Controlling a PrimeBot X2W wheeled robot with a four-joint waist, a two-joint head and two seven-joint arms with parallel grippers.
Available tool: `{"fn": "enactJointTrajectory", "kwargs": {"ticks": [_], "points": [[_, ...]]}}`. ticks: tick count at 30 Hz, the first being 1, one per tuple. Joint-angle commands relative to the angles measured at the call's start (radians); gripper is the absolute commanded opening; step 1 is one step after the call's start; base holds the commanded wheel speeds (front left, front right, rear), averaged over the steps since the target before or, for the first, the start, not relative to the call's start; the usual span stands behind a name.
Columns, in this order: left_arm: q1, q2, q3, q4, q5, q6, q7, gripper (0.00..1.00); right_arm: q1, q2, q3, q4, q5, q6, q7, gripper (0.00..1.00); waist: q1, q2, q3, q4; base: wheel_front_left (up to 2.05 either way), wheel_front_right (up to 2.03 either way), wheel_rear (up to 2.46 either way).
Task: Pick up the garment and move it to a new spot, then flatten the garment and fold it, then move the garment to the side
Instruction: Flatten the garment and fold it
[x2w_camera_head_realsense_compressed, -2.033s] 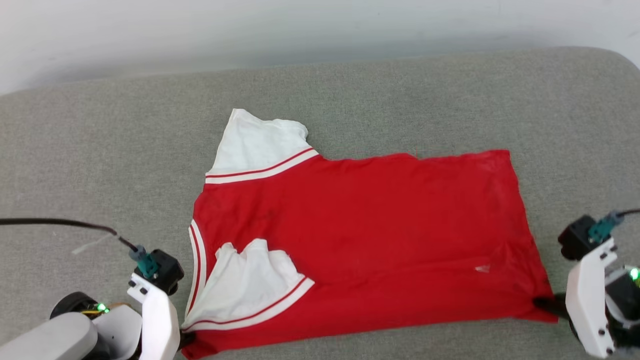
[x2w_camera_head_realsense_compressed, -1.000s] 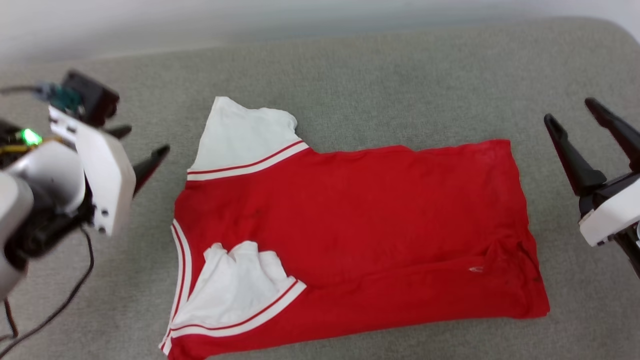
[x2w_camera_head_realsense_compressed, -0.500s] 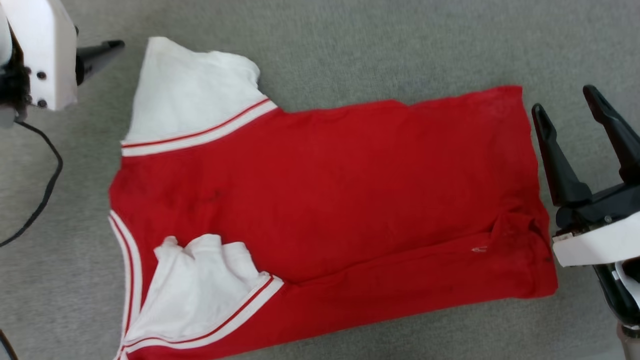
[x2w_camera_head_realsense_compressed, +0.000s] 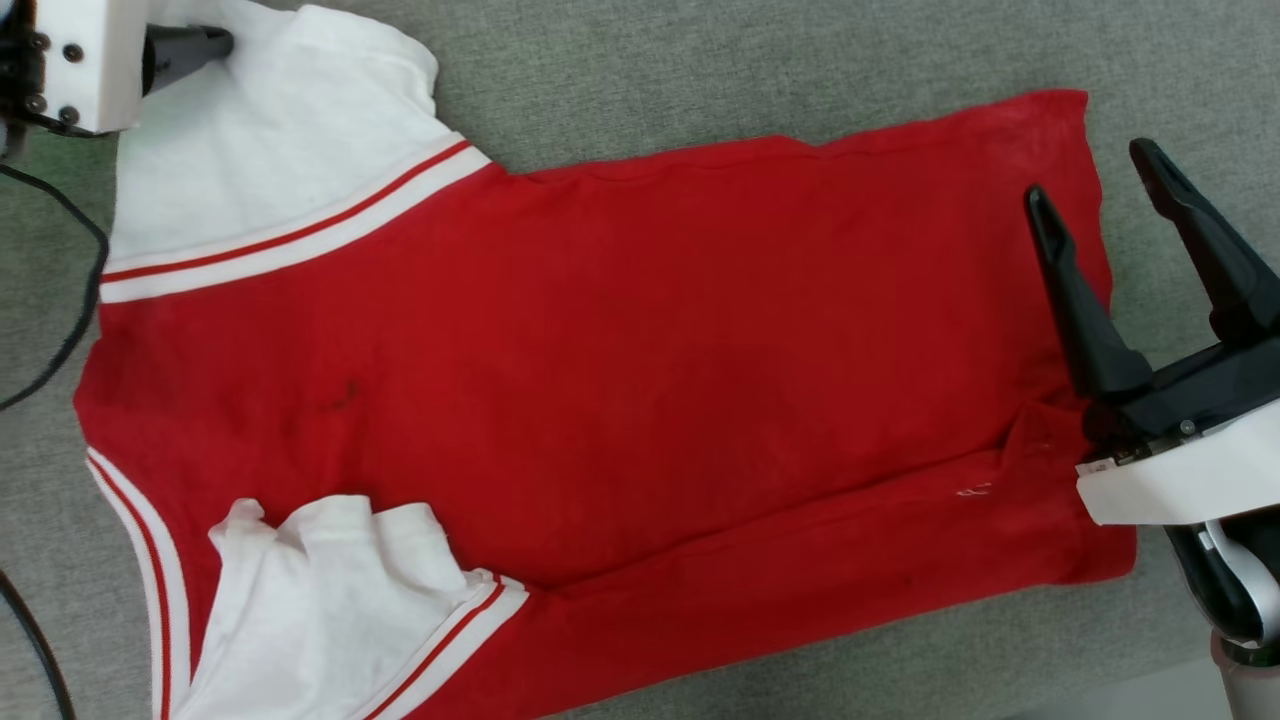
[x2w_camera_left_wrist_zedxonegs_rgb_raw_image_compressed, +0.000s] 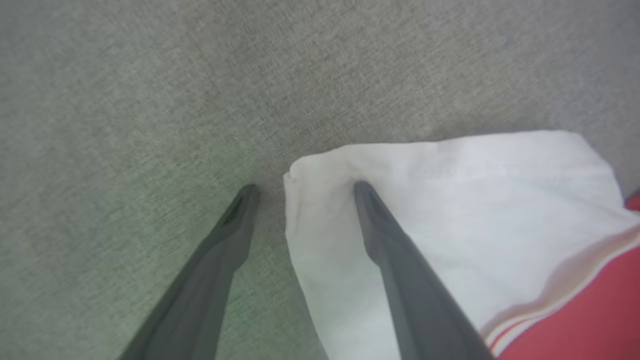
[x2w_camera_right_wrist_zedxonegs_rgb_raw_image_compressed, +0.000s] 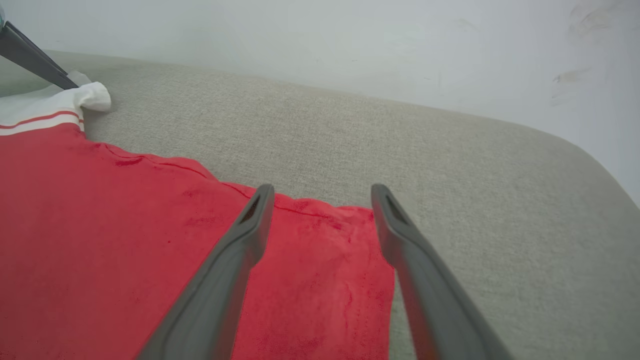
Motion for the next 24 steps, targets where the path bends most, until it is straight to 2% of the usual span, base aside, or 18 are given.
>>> {"fn": "enactJointTrajectory", "kwargs": {"ticks": [1, 4, 5, 6, 9, 14, 18, 19, 21, 22, 23, 24], "points": [[0.017, -0.009, -0.03, 0.022, 0.014, -0.013, 0.014, 1.0, -0.008, -0.003, -0.001, 0.004, -0.002, -0.001, 0.0, 1.0, -0.0001, 0.0, 0.003, -0.004, 0.0, 0.0, 0.0], [0.032, -0.006, -0.05, 0.048, 0.018, -0.041, 0.027, 1.0, -0.014, -0.007, -0.008, 0.011, 0.007, -0.001, 0.001, 1.0, -0.0001, 0.0, -0.001, -0.005, 0.0, 0.0, 0.0], [0.036, -0.009, -0.05, 0.055, 0.013, -0.048, 0.021, 0.34, -0.018, -0.01, -0.01, 0.013, 0.011, -0.001, 0.003, 1.0, -0.0001, 0.0, -0.005, -0.004, 0.0, 0.0, 0.0], [0.042, -0.015, -0.05, 0.06, 0.007, -0.052, 0.018, 0.0, -0.022, -0.013, -0.012, 0.014, 0.012, -0.001, 0.003, 1.0, -0.0001, 0.0, -0.009, -0.002, 0.0, 0.0, 0.0], [0.038, -0.027, -0.053, 0.064, 0.018, -0.073, -0.006, 0.0, -0.049, -0.038, -0.016, 0.017, 0.014, -0.001, 0.014, 1.0, -0.0001, 0.0, -0.029, 0.005, 0.0, 0.0, 0.0], [0.025, -0.041, -0.05, 0.062, 0.032, -0.101, -0.054, 0.0, -0.133, -0.137, 0.006, 0.022, 0.017, -0.001, 0.092, 1.0, -0.0001, 0.0, -0.081, 0.021, 0.0, 0.0, 0.0], [0.045, -0.062, -0.052, 0.047, 0.022, -0.118, -0.097, 0.0, -0.221, -0.246, 0.067, 0.061, 0.083, -0.001, 0.255, 1.0, -0.0001, 0.0, -0.124, 0.043, 0.0, 0.0, 0.0], [0.045, -0.062, -0.052, 0.047, 0.022, -0.118, -0.097, 0.0, -0.221, -0.246, 0.067, 0.061, 0.083, -0.001, 0.255, 1.0, -0.0001, 0.0, -0.124, 0.043, 0.0, 0.0, 0.0], [0.052, -0.069, -0.058, 0.039, 0.025, -0.122, -0.112, 0.0, -0.273, -0.29, 0.099, 0.091, 0.163, -0.001, 0.367, 1.0, -0.0001, 0.0, -0.141, 0.056, 0.0, 0.0, 0.0], [0.061, -0.081, -0.057, 0.03, 0.018, -0.127, -0.127, 0.0, -0.33, -0.353, 0.147, 0.125, 0.226, -0.001, 0.479, 1.0, -0.0001, 0.0, -0.152, 0.069, 0.0, 0.0, 0.0], [0.061, -0.081, -0.057, 0.03, 0.018, -0.127, -0.127, 0.0, -0.33, -0.353, 0.147, 0.125, 0.226, -0.001, 0.479, 1.0, -0.0001, 0.0, -0.152, 0.069, 0.0, 0.0, 0.0], [0.062, -0.085, -0.059, 0.023, 0.019, -0.13, -0.134, 0.0, -0.353, -0.378, 0.174, 0.146, 0.265, -0.001, 0.537, 1.0, -0.0001, 0.0, -0.156, 0.077, 0.0, 0.0, 0.0]]}}
